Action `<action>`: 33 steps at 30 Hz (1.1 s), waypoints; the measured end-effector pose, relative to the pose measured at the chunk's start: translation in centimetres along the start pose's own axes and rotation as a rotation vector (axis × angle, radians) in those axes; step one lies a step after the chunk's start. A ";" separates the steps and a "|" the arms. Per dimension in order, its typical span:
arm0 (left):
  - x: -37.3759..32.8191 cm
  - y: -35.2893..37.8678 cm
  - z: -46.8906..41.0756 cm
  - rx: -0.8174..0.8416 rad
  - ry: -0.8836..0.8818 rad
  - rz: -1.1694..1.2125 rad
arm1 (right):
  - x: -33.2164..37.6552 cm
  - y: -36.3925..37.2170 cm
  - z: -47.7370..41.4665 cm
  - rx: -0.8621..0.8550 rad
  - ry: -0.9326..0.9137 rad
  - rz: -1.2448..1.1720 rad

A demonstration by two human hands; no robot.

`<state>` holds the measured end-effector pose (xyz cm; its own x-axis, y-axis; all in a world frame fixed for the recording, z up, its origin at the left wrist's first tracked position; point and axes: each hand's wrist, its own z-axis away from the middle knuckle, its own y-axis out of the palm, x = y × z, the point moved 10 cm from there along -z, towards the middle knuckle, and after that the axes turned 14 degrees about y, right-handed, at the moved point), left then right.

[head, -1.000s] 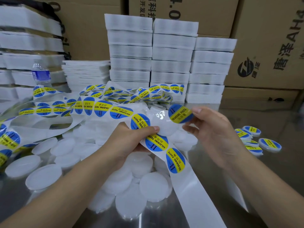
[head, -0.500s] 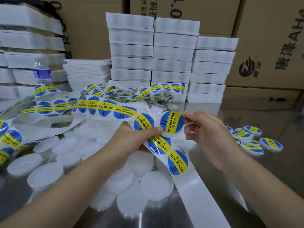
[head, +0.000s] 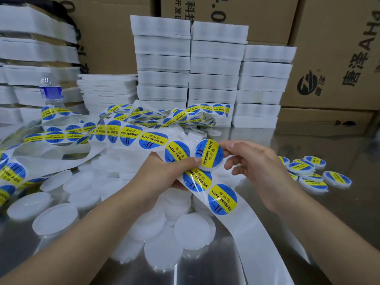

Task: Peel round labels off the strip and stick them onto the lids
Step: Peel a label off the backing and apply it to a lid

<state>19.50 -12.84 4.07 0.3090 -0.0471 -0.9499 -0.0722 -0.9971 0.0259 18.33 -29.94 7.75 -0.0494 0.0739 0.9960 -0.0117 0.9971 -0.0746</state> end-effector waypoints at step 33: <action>-1.2 3.3 1.2 0.297 0.025 0.156 | 1.4 -1.3 1.1 -0.298 -0.291 0.307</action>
<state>17.73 -15.98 4.90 0.2952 -0.2031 -0.9336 -0.3928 -0.9166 0.0752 17.21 -31.15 9.19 -0.2827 0.3985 0.8725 0.3296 0.8946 -0.3018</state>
